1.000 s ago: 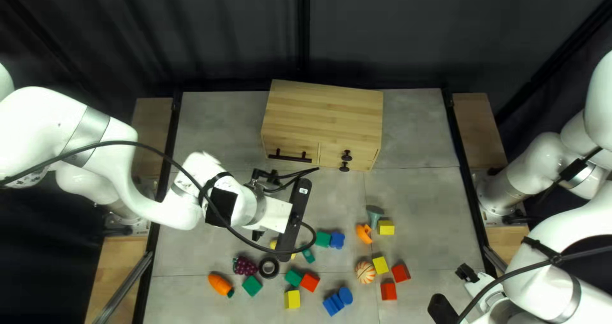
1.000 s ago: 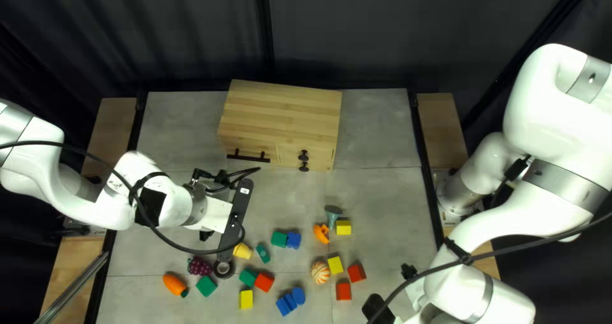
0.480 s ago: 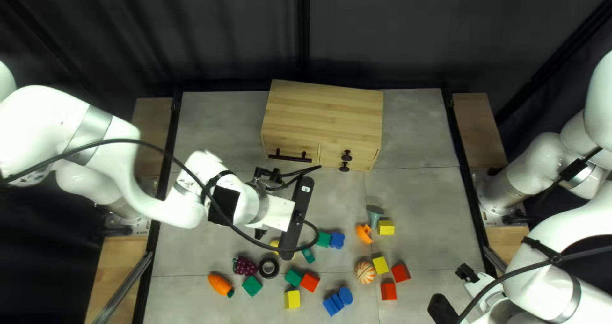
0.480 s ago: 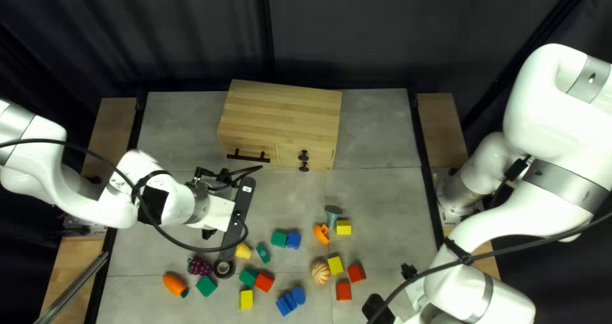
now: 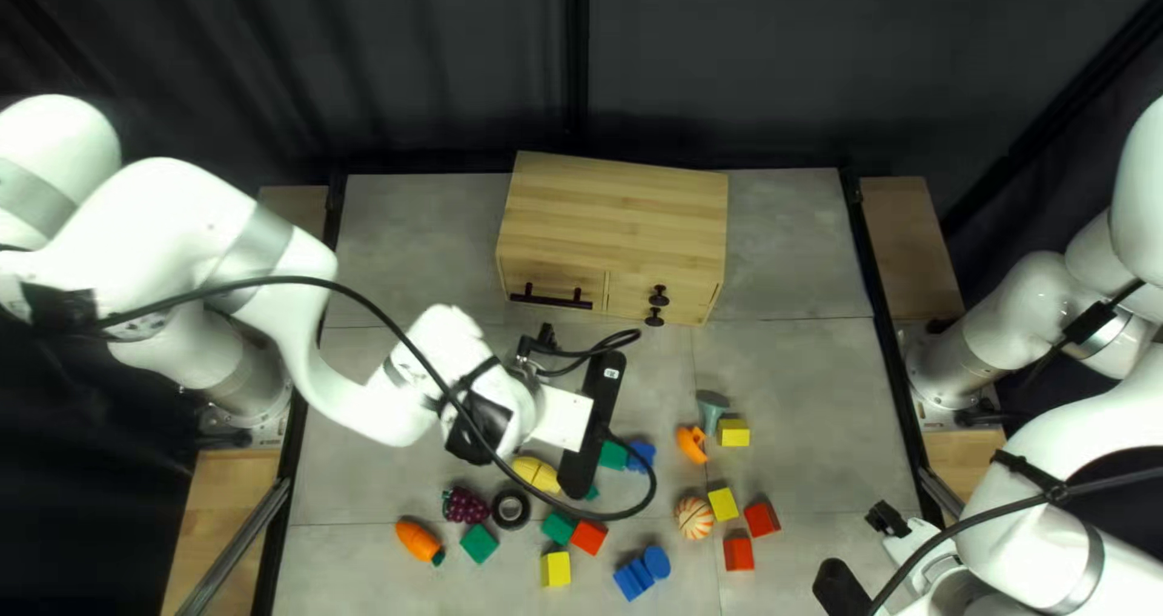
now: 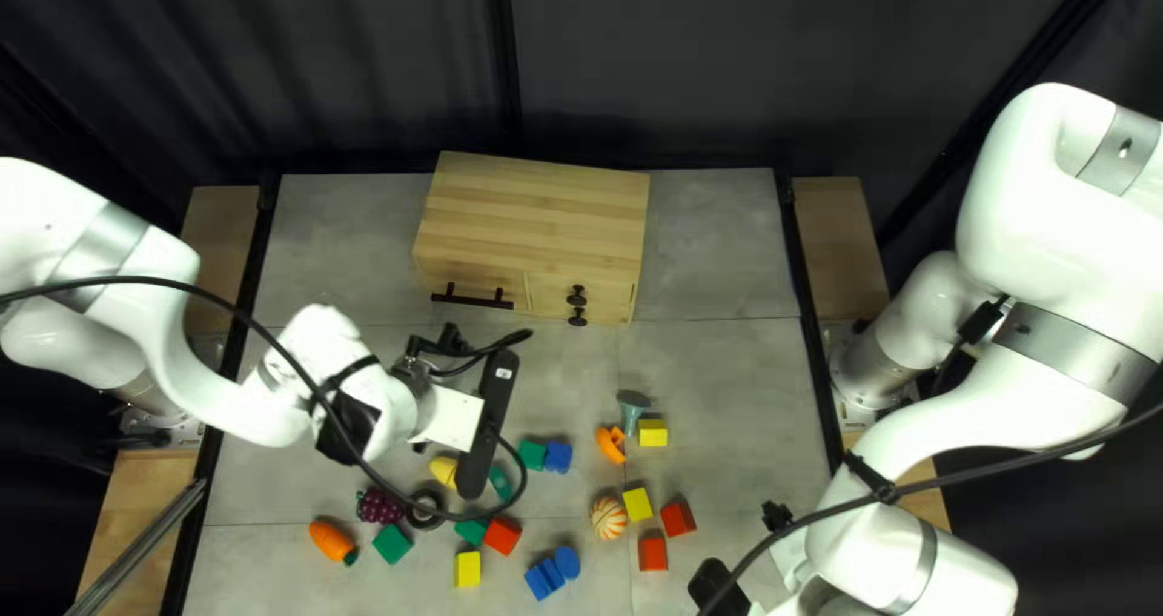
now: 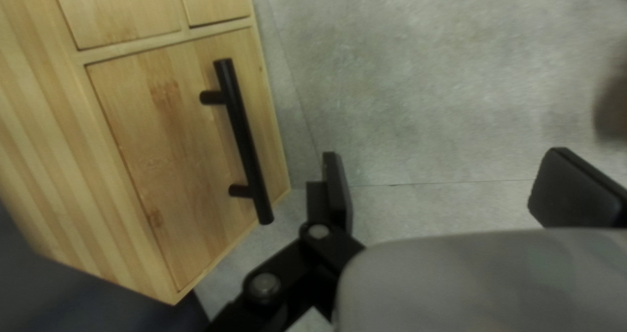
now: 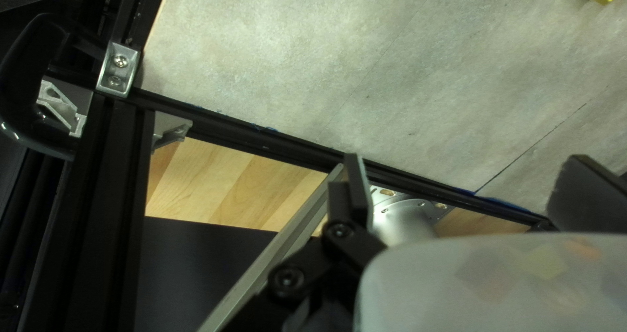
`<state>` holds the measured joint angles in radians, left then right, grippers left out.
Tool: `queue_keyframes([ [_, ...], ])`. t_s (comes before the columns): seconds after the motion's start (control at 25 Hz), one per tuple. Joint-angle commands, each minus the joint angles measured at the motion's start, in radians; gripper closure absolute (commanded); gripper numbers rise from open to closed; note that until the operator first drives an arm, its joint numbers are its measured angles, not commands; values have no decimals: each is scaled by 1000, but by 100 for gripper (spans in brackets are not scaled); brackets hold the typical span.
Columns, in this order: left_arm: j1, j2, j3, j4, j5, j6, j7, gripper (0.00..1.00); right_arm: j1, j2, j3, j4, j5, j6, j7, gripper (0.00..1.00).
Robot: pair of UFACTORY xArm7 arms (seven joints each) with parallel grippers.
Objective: Open drawers and place objects into drawer and close
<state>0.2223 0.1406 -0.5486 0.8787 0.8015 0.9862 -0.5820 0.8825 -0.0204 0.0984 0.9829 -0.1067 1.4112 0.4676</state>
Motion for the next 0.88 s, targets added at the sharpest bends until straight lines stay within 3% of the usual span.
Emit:
queue_keyframes([
  [0.04,-12,13,7,-15,64,2,-72,0,0,0,0,0,0,0,0,0],
  [0.24,17,-29,26,-69,100,-78,-67,0,0,0,0,0,0,0,0,0],
  [0.52,82,-170,82,-230,165,-341,-55,0,0,0,0,0,0,0,0,0],
  [0.88,100,-66,109,-188,258,-373,-124,0,0,0,0,0,0,0,0,0],
])
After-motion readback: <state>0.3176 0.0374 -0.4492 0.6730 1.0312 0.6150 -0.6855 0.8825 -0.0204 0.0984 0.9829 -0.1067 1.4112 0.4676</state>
